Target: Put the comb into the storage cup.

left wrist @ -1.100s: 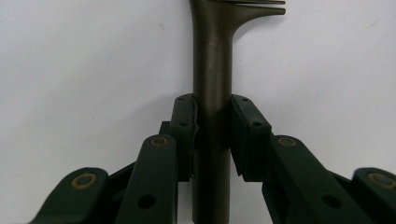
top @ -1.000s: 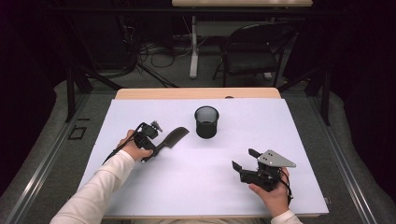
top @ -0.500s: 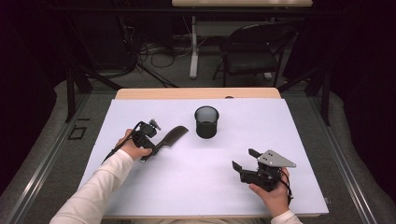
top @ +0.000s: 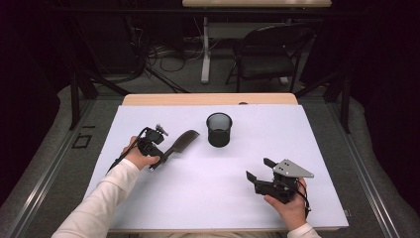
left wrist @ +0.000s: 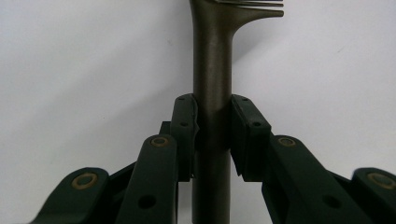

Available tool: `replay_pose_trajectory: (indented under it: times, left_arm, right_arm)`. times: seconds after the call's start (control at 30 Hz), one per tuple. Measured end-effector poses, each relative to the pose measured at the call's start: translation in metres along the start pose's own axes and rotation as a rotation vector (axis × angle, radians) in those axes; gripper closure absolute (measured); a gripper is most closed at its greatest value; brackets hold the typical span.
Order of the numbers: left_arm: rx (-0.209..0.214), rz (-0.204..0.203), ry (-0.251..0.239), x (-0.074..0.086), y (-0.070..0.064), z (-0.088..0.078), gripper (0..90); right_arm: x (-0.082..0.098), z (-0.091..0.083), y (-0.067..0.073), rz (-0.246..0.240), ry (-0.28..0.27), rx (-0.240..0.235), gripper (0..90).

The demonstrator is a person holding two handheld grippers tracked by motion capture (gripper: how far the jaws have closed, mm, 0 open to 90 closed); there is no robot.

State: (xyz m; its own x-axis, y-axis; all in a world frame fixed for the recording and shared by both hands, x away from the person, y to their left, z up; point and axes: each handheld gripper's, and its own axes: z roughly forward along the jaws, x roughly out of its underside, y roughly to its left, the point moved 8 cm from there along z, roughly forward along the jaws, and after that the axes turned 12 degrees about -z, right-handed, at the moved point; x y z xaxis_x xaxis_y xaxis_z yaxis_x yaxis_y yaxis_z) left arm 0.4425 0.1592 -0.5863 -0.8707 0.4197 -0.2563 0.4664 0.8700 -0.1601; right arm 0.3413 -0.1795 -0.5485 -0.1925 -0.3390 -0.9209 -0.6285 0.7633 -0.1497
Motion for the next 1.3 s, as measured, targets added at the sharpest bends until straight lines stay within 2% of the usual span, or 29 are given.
replay_pose_trajectory:
  times: [0.93, 1.3]
  left_arm:
    - [0.057, -0.018, -0.182, -0.006, -0.005, -0.034, 72.8]
    - [0.073, -0.005, -0.24, -0.007, -0.01, -0.049, 72.8]
  right_arm:
    - [0.001, 0.001, 0.001, -0.002, 0.006, -0.005, 21.2]
    - [0.001, 0.001, 0.001, 0.002, 0.008, -0.004, 21.2]
